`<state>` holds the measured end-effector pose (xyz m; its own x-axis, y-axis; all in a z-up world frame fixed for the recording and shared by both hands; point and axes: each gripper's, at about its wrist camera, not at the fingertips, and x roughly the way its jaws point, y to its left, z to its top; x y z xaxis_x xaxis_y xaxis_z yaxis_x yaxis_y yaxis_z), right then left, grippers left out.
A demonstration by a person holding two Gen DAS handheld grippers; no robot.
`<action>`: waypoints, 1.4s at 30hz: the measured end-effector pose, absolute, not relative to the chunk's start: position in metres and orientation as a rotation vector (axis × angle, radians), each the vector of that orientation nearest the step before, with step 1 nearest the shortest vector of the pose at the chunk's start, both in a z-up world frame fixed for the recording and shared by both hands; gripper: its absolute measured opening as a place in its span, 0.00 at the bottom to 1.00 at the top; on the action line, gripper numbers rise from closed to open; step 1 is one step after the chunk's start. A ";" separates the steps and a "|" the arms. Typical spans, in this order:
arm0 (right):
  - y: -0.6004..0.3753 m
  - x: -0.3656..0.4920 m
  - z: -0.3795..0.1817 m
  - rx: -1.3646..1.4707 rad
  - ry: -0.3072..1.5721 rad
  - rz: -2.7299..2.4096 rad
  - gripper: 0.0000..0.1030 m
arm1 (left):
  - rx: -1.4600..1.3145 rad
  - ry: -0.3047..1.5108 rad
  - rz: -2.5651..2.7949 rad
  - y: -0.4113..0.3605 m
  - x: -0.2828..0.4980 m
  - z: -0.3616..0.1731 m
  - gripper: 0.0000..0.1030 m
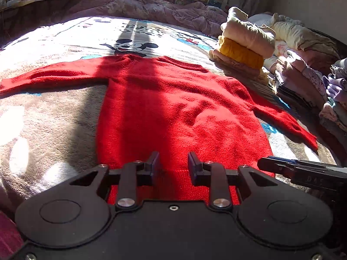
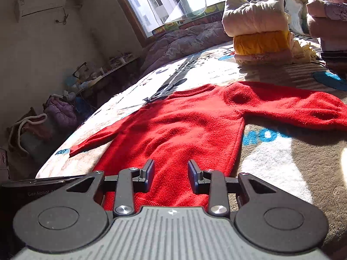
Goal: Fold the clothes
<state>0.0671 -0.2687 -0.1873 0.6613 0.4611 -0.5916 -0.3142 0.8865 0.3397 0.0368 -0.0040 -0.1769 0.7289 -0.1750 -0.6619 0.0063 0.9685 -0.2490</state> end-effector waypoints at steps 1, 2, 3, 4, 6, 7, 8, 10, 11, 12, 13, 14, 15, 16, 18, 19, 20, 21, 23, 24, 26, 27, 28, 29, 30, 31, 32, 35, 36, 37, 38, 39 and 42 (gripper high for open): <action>-0.270 0.063 -0.199 0.236 0.759 0.408 0.26 | -0.254 0.787 -0.071 0.003 0.038 -0.185 0.25; -0.277 0.057 -0.203 0.277 0.733 0.391 0.16 | -0.256 0.800 -0.071 0.006 0.034 -0.184 0.25; -0.282 0.053 -0.201 0.294 0.738 0.379 0.12 | -0.239 0.793 -0.068 0.007 0.029 -0.180 0.25; -0.283 0.049 -0.197 0.274 0.747 0.366 0.12 | -0.224 0.769 -0.064 0.006 0.024 -0.176 0.25; -0.284 0.039 -0.190 0.247 0.739 0.347 0.17 | -0.178 0.674 -0.056 0.004 0.015 -0.169 0.27; -0.285 0.033 -0.189 0.248 0.718 0.342 0.18 | -0.153 0.651 -0.046 0.003 0.013 -0.168 0.34; -0.284 0.028 -0.186 0.252 0.679 0.353 0.19 | -0.142 0.661 -0.037 0.003 0.015 -0.171 0.43; -0.274 0.026 -0.182 0.201 0.648 0.380 0.19 | -0.134 0.780 -0.041 0.001 0.027 -0.185 0.45; -0.276 0.029 -0.187 0.223 0.681 0.374 0.22 | -0.110 0.783 -0.041 -0.002 0.027 -0.184 0.45; -0.279 0.032 -0.192 0.257 0.718 0.367 0.23 | -0.106 0.791 -0.040 -0.005 0.027 -0.181 0.45; -0.282 0.036 -0.198 0.290 0.755 0.359 0.23 | -0.108 0.800 -0.038 -0.007 0.027 -0.177 0.45; -0.288 0.035 -0.197 0.335 0.761 0.356 0.23 | -0.142 0.791 -0.060 -0.007 0.024 -0.173 0.45; -0.295 0.034 -0.196 0.382 0.762 0.353 0.23 | -0.185 0.776 -0.088 -0.006 0.020 -0.169 0.46; -0.302 0.033 -0.195 0.428 0.763 0.350 0.23 | -0.204 0.775 -0.101 -0.008 0.018 -0.167 0.51; -0.313 0.028 -0.189 0.504 0.758 0.340 0.30 | -0.215 0.783 -0.123 -0.013 0.018 -0.162 0.55; -0.316 0.025 -0.184 0.531 0.751 0.334 0.35 | -0.215 0.782 -0.139 -0.017 0.017 -0.158 0.60; -0.320 0.022 -0.178 0.558 0.744 0.327 0.47 | -0.220 0.782 -0.141 -0.018 0.018 -0.155 0.67; -0.321 0.018 -0.172 0.563 0.739 0.321 0.58 | -0.225 0.782 -0.139 -0.019 0.018 -0.152 0.70; -0.320 0.012 -0.160 0.564 0.729 0.322 0.62 | -0.244 0.785 -0.141 -0.020 0.020 -0.147 0.75; -0.319 0.010 -0.156 0.554 0.733 0.318 0.67 | -0.261 0.785 -0.137 -0.019 0.021 -0.142 0.76; -0.314 0.010 -0.146 0.524 0.737 0.311 0.79 | -0.267 0.781 -0.121 -0.018 0.023 -0.135 0.82; -0.312 0.009 -0.144 0.520 0.735 0.315 0.83 | -0.267 0.775 -0.120 -0.018 0.023 -0.132 0.82; -0.312 0.009 -0.142 0.521 0.734 0.321 0.84 | -0.267 0.770 -0.124 -0.018 0.023 -0.129 0.83; -0.313 0.009 -0.140 0.527 0.731 0.323 0.85 | -0.265 0.770 -0.125 -0.019 0.023 -0.128 0.83; -0.314 0.009 -0.140 0.534 0.729 0.320 0.87 | -0.255 0.770 -0.126 -0.020 0.023 -0.127 0.83; -0.317 0.011 -0.140 0.550 0.727 0.314 0.87 | -0.239 0.769 -0.135 -0.024 0.023 -0.127 0.84; -0.321 0.013 -0.142 0.568 0.727 0.307 0.88 | -0.222 0.767 -0.146 -0.028 0.023 -0.127 0.84; -0.340 0.014 -0.149 0.643 0.711 0.260 0.88 | -0.114 0.754 -0.211 -0.051 0.026 -0.129 0.83; -0.348 0.015 -0.152 0.677 0.698 0.247 0.88 | -0.068 0.734 -0.237 -0.062 0.028 -0.128 0.83; -0.356 0.015 -0.155 0.711 0.685 0.233 0.88 | -0.019 0.711 -0.265 -0.075 0.030 -0.127 0.83; -0.368 0.014 -0.159 0.758 0.659 0.221 0.88 | 0.033 0.694 -0.294 -0.088 0.033 -0.126 0.83; -0.380 0.014 -0.163 0.807 0.630 0.210 0.88 | 0.085 0.679 -0.323 -0.102 0.038 -0.126 0.83; -0.416 0.010 -0.178 0.958 0.547 0.180 0.88 | 0.157 0.663 -0.394 -0.136 0.051 -0.123 0.83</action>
